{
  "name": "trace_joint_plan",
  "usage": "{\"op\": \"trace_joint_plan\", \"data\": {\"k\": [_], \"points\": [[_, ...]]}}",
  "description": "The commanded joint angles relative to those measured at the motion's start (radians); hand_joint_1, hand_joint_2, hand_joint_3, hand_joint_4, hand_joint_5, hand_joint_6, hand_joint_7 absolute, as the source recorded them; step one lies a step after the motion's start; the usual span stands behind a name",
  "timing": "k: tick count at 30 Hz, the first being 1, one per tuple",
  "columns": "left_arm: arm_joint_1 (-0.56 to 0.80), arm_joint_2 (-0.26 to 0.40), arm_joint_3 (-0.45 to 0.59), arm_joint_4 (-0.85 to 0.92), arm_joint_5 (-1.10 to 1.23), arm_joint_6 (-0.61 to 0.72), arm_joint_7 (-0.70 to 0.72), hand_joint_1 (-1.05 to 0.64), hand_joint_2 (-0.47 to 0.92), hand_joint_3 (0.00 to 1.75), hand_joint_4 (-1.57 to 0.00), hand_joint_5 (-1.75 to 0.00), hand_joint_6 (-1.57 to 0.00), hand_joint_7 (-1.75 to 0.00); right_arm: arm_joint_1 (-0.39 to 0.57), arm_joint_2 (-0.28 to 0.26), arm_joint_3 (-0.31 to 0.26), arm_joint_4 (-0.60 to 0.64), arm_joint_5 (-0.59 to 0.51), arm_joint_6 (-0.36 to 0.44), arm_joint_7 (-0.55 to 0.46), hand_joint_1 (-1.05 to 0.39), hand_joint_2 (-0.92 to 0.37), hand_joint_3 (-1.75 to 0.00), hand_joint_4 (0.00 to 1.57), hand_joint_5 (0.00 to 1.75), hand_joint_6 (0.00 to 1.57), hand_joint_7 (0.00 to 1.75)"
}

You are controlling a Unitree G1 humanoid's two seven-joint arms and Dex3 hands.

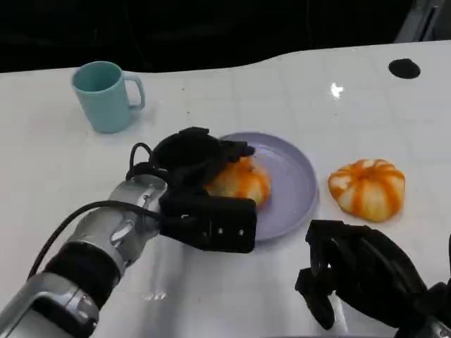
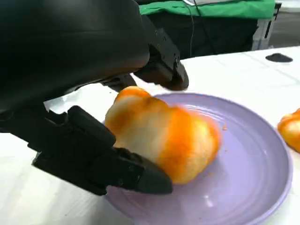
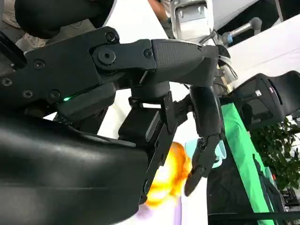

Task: Grasp the bread from the table and place it into the plate.

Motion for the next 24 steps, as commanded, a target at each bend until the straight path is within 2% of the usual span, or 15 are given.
{"op": "trace_joint_plan", "data": {"k": [1, 5, 10, 16, 21, 22, 24], "points": [[0.018, 0.040, -0.013, -0.057, 0.004, 0.024, -0.057, -0.78, 0.92, 0.37, 0.00, -0.17, -0.14, 0.00, 0.004, -0.009, -0.005, -0.002, 0.007, 0.001, 0.001, -0.91, -0.92, -0.35, 1.28, 1.61, 1.09, 1.54], [0.046, 0.066, -0.011, -0.124, -0.004, 0.035, -0.093, -0.81, 0.92, 0.41, -0.01, -0.15, -0.16, -0.02, 0.006, -0.010, -0.003, -0.005, 0.001, -0.003, 0.000, -0.91, -0.92, -0.35, 1.28, 1.61, 1.09, 1.54], [0.102, 0.096, 0.016, -0.216, -0.034, 0.024, -0.103, -0.80, 0.92, 0.39, -0.08, -0.20, -0.25, -0.05, 0.005, -0.007, -0.006, -0.004, 0.009, 0.004, -0.002, -0.91, -0.92, -0.34, 1.29, 1.61, 1.10, 1.53], [0.226, 0.122, 0.114, -0.366, -0.168, -0.023, -0.121, -0.71, 0.92, 0.35, -0.21, -0.33, -0.35, -0.09, 0.007, -0.009, -0.002, -0.010, 0.002, 0.006, -0.009, -0.91, -0.92, -0.35, 1.28, 1.61, 1.10, 1.53], [0.362, 0.104, 0.222, -0.501, -0.360, -0.030, -0.173, -0.65, 0.92, 0.31, -0.29, -0.42, -0.43, -0.11, 0.003, -0.013, -0.002, -0.005, 0.003, 0.006, -0.002, -0.90, -0.92, -0.36, 1.27, 1.61, 1.09, 1.53], [0.389, 0.097, 0.241, -0.528, -0.406, -0.028, -0.190, -0.64, 0.92, 0.30, -0.32, -0.44, -0.45, -0.11, 0.002, -0.013, -0.003, -0.005, 0.006, 0.009, -0.001, -0.90, -0.92, -0.37, 1.27, 1.61, 1.09, 1.54], [0.439, 0.083, 0.276, -0.583, -0.497, -0.012, -0.231, -0.62, 0.92, 0.30, -0.31, -0.70, -0.53, -0.11, 0.001, -0.012, -0.005, -0.003, 0.009, 0.011, 0.000, -0.91, -0.92, -0.37, 1.27, 1.61, 1.09, 1.54]]}}
